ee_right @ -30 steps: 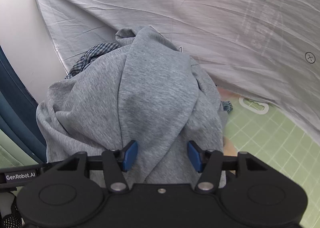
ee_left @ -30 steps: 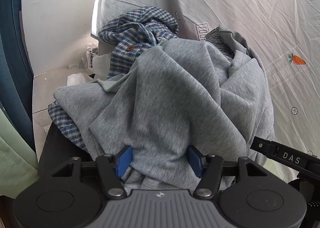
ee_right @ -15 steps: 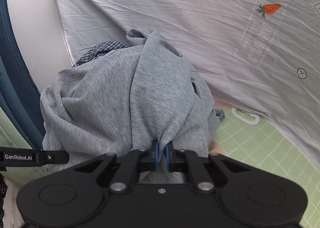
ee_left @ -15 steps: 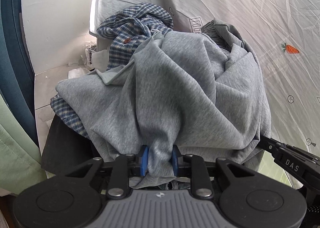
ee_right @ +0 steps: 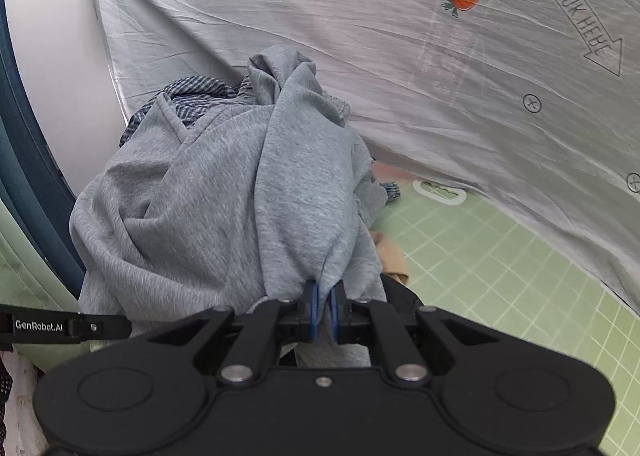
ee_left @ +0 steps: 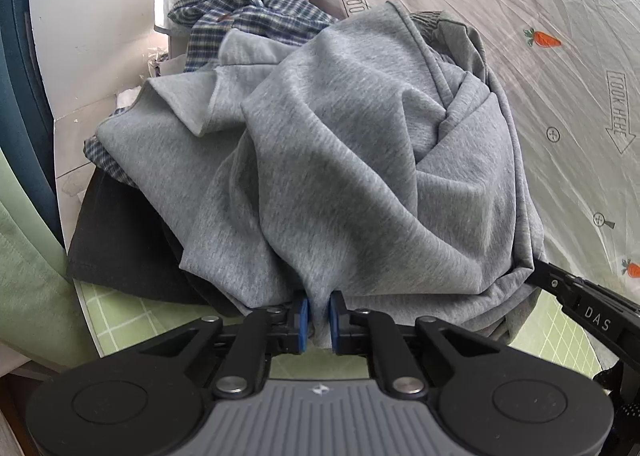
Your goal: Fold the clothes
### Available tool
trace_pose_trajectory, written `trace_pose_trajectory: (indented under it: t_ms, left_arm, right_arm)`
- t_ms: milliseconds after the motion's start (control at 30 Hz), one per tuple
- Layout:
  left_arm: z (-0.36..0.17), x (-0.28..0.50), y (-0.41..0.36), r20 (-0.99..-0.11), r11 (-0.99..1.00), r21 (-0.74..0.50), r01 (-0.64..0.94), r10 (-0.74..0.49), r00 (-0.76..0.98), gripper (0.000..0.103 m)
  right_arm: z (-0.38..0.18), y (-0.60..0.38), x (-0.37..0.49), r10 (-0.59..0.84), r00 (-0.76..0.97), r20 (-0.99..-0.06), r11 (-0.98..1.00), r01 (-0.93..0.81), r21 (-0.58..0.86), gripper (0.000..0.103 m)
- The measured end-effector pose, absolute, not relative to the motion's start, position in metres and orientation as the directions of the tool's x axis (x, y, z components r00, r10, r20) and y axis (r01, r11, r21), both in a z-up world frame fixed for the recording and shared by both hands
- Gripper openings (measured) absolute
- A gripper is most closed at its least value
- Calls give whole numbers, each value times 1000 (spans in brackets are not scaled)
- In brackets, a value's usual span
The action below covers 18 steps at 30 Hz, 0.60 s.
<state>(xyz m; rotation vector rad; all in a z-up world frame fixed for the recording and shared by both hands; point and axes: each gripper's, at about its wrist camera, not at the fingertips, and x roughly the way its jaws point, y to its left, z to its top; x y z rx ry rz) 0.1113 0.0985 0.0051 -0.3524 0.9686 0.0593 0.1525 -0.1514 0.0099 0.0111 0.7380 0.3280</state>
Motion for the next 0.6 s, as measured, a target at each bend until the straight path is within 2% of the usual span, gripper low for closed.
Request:
trace_pose_trajectory:
  t_ms: [100,133,267,300,400,567,600]
  left_arm:
    - [-4,101,87,-827,947,-274,-169,-142,544,10]
    - [-9,97,81,-833,951,-269,-154,-149,533,9]
    - [-27,81,60,-854,959,-265,-101,-185,486,6]
    - [-33,77,56,-861,960,-267,-89,-196,469,3]
    - [-48,65,46,-875,961,-270,-65,-217,433,3]
    - [-52,59,53,-869,949,-295,-112,-217,445,7]
    - [-51,59,57,-865,946,-298,-127,-212,454,15]
  right_arm:
    - [7,-164,133,250,707,-661,964,-244,103,4]
    - [4,-169,127,234,708,-666,969,-229,96,0]
    - [-9,-190,103,155,707,-691,985,-161,56,0]
    - [-14,-196,97,137,699,-702,989,-141,54,0]
    - [-31,-217,83,108,660,-743,994,-78,75,0]
    - [-34,-220,81,118,647,-754,993,-54,110,2]
    - [-33,-216,85,125,648,-752,992,-63,110,4]
